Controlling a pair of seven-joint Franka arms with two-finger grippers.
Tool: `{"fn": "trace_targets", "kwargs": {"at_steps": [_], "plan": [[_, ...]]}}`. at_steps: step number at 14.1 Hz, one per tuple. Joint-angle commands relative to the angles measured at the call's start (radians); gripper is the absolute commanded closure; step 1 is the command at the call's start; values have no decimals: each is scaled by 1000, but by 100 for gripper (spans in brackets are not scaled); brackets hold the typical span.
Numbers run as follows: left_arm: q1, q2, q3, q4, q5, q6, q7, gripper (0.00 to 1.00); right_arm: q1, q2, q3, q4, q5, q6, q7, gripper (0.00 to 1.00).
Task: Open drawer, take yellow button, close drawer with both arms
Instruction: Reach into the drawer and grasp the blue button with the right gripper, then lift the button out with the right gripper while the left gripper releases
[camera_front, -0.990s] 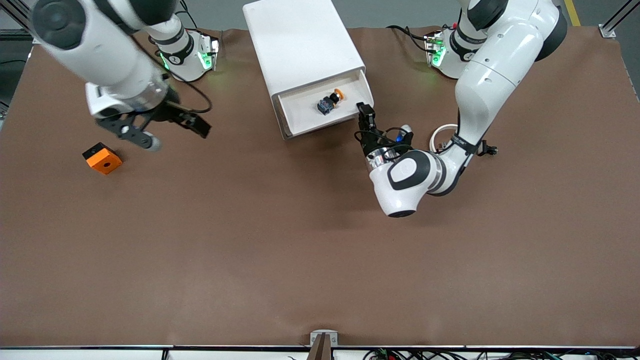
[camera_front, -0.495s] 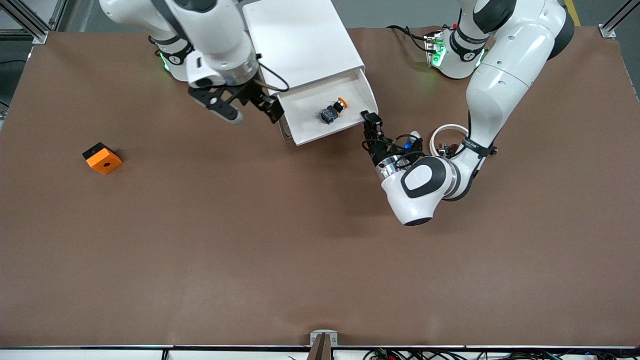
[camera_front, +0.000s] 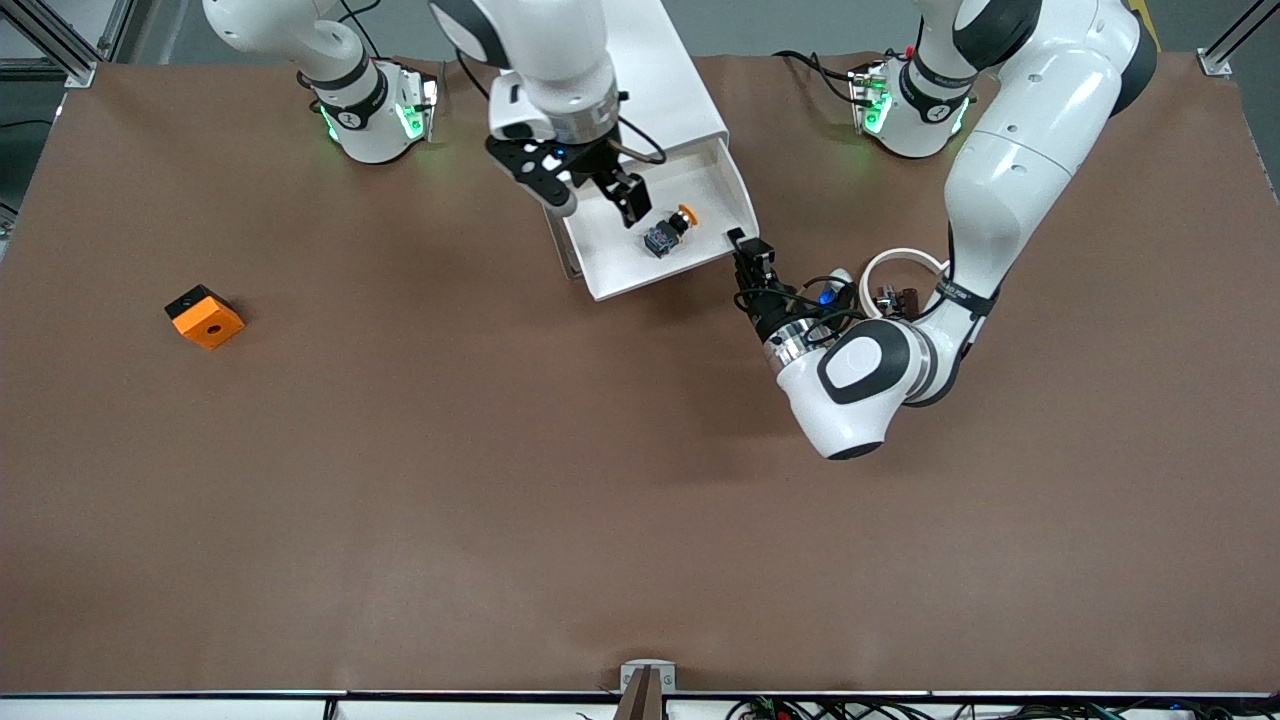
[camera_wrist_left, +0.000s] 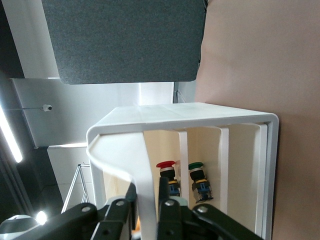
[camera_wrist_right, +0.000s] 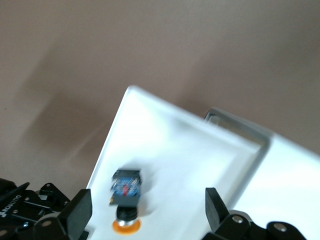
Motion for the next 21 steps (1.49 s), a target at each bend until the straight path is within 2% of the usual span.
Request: {"fn": "trace_targets", "kwargs": {"at_steps": [1,2,4,5,12,13,17,20,21], "plan": [[-6,23,9,17,-11,-16,8,69,54,73,-14,39,-44,45,104,0],[-7,23,9,17,-11,-16,8,57,69,96,-14,43,-57,63,130,0],[-8,24,9,17,-13,-16,8,10,88,139,-14,68,-100,68,173,0],[-8,23,9,17,-20,-16,8,0,89,164,-14,83,-108,66,187,0],[12,12,4,20,-46,-18,13,0,80,213,-16,108,-130,65,189,0],[22,9,-1,20,-42,-22,14,0,80,213,-16,108,-127,65,189,3],[34,4,-7,41,-40,-55,20,0,89,215,-14,108,-113,65,187,61],[39,-9,-18,59,-30,-97,54,0,102,221,-13,108,-111,66,184,66],[39,-14,-21,69,-5,-113,75,0,103,225,-13,108,-111,66,178,82]]}}
